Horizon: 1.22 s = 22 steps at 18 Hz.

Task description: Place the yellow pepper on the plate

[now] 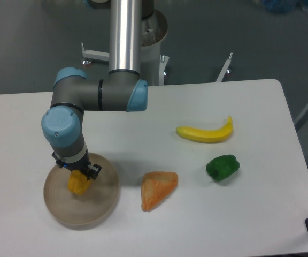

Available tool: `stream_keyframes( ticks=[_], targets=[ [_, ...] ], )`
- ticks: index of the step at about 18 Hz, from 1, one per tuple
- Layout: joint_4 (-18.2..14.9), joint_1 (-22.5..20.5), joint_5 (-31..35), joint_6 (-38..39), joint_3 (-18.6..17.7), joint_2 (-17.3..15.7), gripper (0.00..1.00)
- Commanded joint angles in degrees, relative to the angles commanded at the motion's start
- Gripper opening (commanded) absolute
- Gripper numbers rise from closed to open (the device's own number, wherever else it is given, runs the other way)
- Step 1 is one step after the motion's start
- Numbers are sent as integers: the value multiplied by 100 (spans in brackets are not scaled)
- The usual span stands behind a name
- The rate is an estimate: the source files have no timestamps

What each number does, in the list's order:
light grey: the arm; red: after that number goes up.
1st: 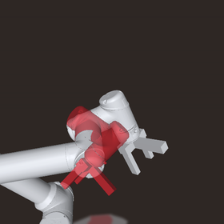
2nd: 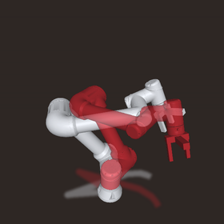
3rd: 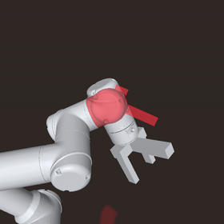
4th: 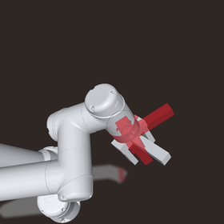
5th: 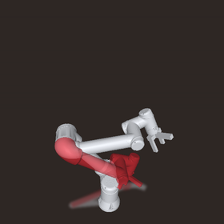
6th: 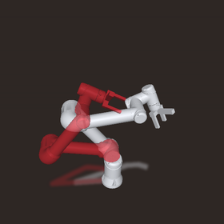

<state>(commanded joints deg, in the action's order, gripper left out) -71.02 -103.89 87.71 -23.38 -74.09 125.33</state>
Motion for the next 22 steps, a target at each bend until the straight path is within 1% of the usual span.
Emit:
stream_keyframes(
  ticks=[3, 4, 5, 8, 9, 13, 16, 18, 21, 22],
  targets=[
    [-9, 0, 0, 0, 0, -9, 50],
    [0, 0, 0, 0, 0, -9, 54],
    [0, 0, 9, 0, 0, -9, 61],
    [0, -9, 53, 9, 53, -9, 90],
    [0, -9, 61, 9, 61, -26, 93],
    [-9, -61, 79, -79, 140, -79, 99],
    [-9, -316, 88, -315, 228, -158, 99],
    [-17, -518, 175, -736, 220, -246, 99],
    [-53, -808, 553, -1492, 228, -334, 99],
    [-53, -922, 580, -1668, 229, -343, 99]
  ],
)
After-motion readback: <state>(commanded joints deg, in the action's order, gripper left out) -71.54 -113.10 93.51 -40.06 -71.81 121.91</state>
